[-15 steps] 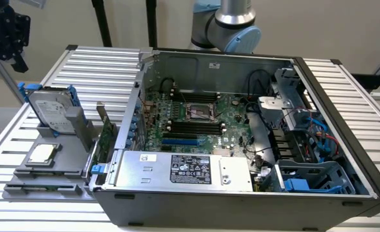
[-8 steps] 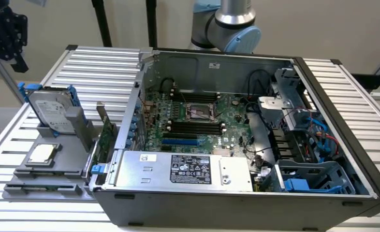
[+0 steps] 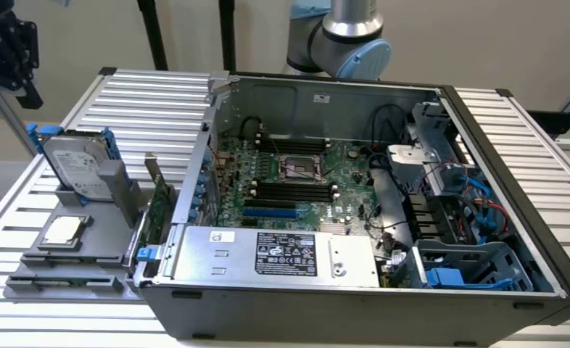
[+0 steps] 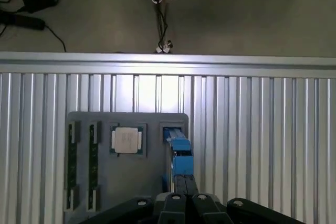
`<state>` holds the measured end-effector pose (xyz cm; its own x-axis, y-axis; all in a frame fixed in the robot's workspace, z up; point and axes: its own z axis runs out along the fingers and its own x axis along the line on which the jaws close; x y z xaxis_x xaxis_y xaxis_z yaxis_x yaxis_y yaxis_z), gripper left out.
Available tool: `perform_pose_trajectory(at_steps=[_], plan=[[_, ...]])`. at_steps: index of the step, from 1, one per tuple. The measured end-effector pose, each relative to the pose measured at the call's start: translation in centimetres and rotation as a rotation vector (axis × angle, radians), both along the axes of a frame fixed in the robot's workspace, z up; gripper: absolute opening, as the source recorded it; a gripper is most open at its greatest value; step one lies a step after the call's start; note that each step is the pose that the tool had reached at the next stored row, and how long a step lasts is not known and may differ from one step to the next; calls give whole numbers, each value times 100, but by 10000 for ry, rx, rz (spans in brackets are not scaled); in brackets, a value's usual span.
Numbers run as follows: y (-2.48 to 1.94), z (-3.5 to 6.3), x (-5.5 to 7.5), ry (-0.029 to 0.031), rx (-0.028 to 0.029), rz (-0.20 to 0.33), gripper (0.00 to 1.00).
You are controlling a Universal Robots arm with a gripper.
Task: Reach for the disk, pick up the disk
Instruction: 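Pick up the disk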
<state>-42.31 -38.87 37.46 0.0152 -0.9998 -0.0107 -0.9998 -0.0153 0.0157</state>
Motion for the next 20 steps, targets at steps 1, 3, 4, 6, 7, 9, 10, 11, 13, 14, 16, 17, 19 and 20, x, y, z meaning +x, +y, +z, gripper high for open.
perform_pose_trajectory(at_steps=[1, 3, 4, 6, 7, 9, 10, 11, 13, 14, 16, 17, 19, 20], plan=[[0, 0, 0, -1, 0, 6, 11], [0, 0, 0, -1, 0, 7, 12], [0, 0, 0, 0, 0, 7, 18], [0, -3, 0, 0, 0, 7, 30], [0, -9, 0, -2, 0, 7, 30], [0, -28, 0, -8, 0, 9, 42], [1, -43, 0, -11, 0, 11, 42], [1, -60, 0, -15, 0, 13, 48], [1, -96, 0, -30, 0, 21, 54], [1, -114, 0, -37, 0, 28, 54], [1, -151, 0, -47, 0, 42, 54], [1, -169, 0, -54, 0, 48, 54], [1, -207, 0, -68, 0, 61, 54], [1, -224, 0, -75, 0, 65, 54]])
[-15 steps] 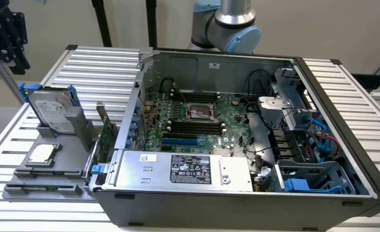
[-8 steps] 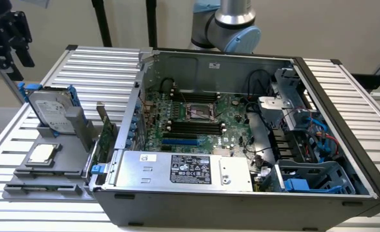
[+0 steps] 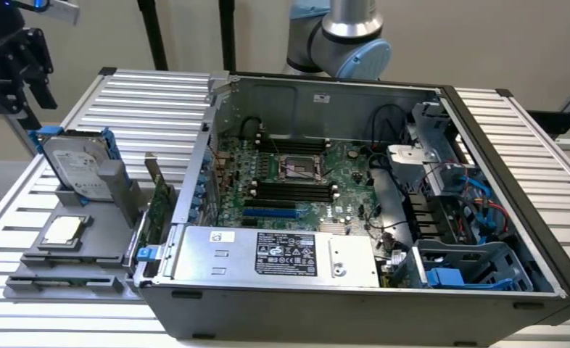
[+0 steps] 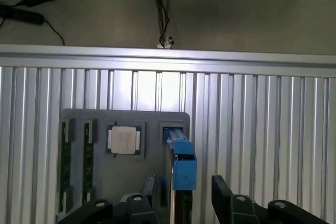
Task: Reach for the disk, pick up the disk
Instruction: 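Pick up the disk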
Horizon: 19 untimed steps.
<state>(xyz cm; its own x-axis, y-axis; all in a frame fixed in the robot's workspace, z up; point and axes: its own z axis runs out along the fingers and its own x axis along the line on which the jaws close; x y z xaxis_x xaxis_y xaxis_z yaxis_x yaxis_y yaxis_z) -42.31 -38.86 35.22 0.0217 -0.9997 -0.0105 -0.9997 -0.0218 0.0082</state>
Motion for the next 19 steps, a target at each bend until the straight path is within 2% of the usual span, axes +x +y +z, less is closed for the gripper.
perform_pose_trajectory(at_steps=[9, 11, 15, 19], plan=[[0, -163, 0, -73, 0, 17, 54], [0, -201, -1, -107, 1, 17, 54], [1, -267, -10, -218, 0, 17, 54], [2, -342, -19, -255, 1, 17, 54]])
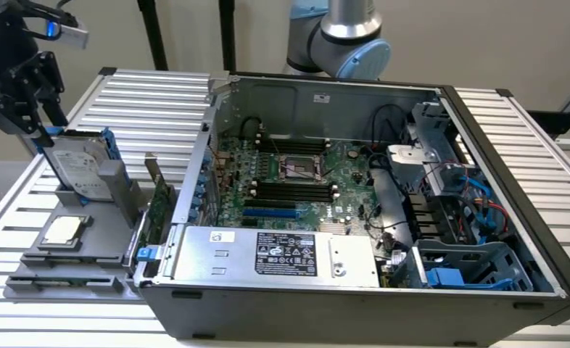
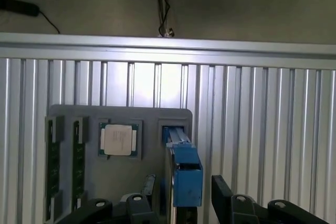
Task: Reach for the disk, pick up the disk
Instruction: 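Pick up the disk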
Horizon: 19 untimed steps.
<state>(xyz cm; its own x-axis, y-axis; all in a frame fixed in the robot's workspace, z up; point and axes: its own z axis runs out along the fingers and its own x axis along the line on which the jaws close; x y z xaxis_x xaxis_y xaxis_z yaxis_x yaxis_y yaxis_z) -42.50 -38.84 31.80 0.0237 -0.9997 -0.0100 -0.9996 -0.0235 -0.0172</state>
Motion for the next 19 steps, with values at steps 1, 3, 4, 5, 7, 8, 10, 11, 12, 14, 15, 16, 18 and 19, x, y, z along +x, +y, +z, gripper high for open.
perform_pose_trajectory(at_steps=[1, 3, 4, 5, 7, 8, 10, 11, 12, 14, 15, 16, 18, 19], plan=[[0, -17, -1, 0, -1, 1, 54], [1, -54, -4, 0, -1, 1, 54], [1, -73, -6, 0, -1, 1, 54], [1, -90, -7, 0, -1, 0, 54], [3, -127, -12, 0, 0, 0, 54], [3, -145, -13, -1, 0, 0, 54], [3, -171, -16, 0, 0, 0, 54], [3, -179, -18, 0, 0, 0, 54], [3, -186, -20, 0, 0, 0, 54], [3, -194, -22, 2, -2, 0, 54], [3, -197, -23, 2, -1, 0, 54], [3, -201, -24, 0, -1, 1, 54], [6, -206, -26, 2, -1, -1, 54], [8, -208, -28, 2, -1, -4, 54]])
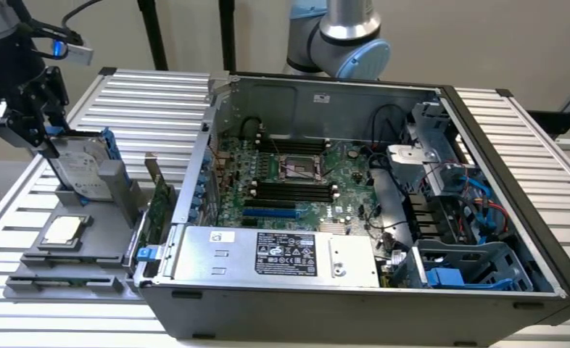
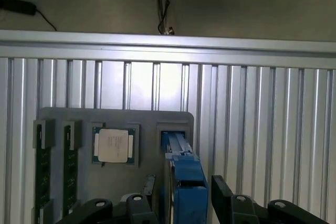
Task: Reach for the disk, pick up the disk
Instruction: 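Pick up the disk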
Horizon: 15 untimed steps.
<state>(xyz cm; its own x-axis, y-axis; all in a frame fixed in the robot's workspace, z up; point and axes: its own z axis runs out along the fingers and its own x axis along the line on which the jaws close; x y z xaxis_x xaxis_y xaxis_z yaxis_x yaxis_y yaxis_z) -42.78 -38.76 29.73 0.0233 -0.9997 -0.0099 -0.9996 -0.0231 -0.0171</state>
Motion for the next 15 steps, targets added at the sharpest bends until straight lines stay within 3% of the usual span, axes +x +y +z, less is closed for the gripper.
perform_pose_trajectory(at_steps=[15], plan=[[49, -42, -17, 5, -1, -3, 54]])
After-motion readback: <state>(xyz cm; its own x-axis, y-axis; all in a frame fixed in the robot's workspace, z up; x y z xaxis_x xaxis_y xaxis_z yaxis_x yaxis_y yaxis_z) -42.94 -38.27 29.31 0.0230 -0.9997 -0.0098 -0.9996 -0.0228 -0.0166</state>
